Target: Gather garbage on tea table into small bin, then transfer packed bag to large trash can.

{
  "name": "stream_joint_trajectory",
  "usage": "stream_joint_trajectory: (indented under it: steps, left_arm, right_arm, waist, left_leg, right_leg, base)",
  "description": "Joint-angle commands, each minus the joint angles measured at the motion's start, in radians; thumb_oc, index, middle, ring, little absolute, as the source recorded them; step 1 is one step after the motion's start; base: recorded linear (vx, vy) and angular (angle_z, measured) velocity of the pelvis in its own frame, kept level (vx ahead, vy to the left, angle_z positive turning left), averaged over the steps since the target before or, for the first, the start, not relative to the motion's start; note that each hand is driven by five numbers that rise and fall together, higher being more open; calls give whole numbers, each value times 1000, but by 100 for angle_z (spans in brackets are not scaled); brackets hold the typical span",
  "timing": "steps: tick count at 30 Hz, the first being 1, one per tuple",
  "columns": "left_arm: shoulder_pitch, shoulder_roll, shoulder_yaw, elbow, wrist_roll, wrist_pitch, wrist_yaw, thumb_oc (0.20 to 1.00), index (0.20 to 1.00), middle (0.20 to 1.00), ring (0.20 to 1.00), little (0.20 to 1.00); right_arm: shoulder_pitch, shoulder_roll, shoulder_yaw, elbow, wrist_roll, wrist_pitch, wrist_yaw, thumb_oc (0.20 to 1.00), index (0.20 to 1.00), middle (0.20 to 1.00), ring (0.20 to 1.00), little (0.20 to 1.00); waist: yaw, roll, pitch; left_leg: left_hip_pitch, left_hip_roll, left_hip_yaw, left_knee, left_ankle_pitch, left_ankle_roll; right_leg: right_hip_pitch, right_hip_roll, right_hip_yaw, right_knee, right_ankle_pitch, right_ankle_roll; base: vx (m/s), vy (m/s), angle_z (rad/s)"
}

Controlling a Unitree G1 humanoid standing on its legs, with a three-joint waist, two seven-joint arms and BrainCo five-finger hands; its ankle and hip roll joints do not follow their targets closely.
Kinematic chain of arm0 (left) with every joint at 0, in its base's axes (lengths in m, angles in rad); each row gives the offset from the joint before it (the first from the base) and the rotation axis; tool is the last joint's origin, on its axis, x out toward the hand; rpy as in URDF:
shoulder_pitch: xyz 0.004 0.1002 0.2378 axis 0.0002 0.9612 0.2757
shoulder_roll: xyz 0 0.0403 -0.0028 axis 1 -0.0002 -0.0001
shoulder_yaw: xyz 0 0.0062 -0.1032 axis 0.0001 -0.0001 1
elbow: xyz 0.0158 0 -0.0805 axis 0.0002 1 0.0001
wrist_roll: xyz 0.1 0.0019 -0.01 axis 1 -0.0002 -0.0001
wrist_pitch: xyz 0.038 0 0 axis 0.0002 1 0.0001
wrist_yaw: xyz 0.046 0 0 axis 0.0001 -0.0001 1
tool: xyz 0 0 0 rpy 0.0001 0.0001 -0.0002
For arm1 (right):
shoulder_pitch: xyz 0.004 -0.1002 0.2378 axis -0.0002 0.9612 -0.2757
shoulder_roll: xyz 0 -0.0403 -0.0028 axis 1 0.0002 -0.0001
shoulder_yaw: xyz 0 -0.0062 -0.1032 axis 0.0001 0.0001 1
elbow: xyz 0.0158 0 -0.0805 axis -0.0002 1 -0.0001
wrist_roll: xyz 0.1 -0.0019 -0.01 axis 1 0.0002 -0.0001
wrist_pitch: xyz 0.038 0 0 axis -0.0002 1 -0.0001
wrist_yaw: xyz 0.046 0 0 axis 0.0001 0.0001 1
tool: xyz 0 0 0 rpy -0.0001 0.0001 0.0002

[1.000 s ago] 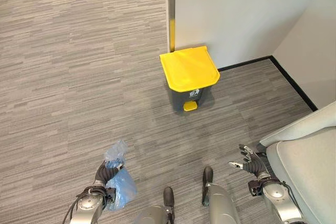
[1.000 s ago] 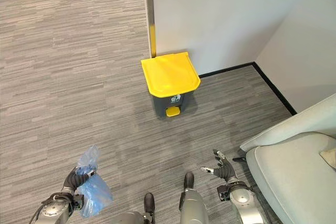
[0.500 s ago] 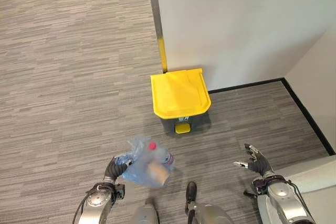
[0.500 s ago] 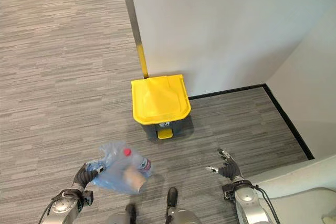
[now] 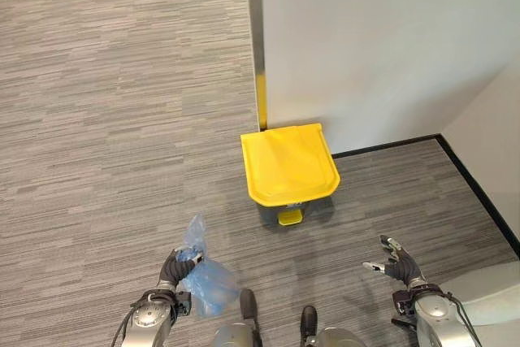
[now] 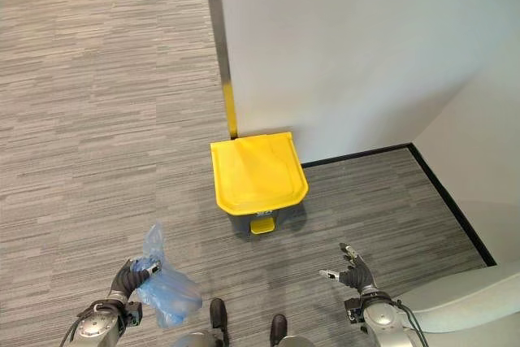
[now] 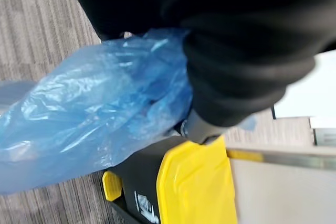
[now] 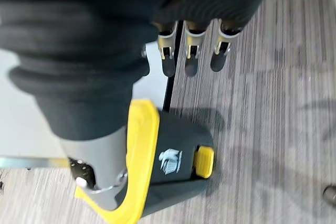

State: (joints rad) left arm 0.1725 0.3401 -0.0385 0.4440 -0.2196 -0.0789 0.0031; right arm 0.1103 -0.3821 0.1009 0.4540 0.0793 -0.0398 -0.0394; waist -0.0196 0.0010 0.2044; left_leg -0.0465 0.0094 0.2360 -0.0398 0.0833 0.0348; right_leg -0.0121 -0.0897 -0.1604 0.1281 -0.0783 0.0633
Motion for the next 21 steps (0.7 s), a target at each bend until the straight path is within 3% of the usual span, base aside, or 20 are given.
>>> stream_joint_trajectory:
  steps: [1,4,8,21]
  left_arm:
    - [-12,72,34,-57,-13,-48,19,200,200,200,200,200]
    - [-19,75,41,-53,-22,-51,27,200,200,200,200,200]
    - [-21,74,42,-50,-35,-54,30,200,200,200,200,200]
    - [6,49,37,-51,-32,-43,12,200,200,200,200,200]
  right_arm:
    - [-42,0,-7,-23,0,-31,0,1000,1000,1000,1000,1000]
    - [-49,5,-1,-19,2,-30,1,1000,1000,1000,1000,1000]
    - [-46,-1,-1,-10,9,-29,-1,1000,1000,1000,1000,1000]
    - [-5,-30,-27,0,12,-28,-6,1000,1000,1000,1000,1000]
  waist:
    - [24,-51,-8]
    - [18,-44,0]
    - [3,-48,4]
    - [-6,-78,-33]
  left_leg:
    - [-64,1,-52,143,-150,-25]
    - [-39,-7,-52,134,-163,-16]
    - [-3,-13,-69,123,-179,-19]
    - [35,3,-99,125,-191,-56]
  right_leg:
    - [-25,-68,37,88,-27,67]
    - [-98,-58,55,135,-7,67]
    - [-131,-32,51,50,17,57]
    - [1,0,23,-110,20,27]
  base:
    - [93,109,-4]
    - [97,55,-8]
    - [156,-71,-5]
    - [96,-79,12]
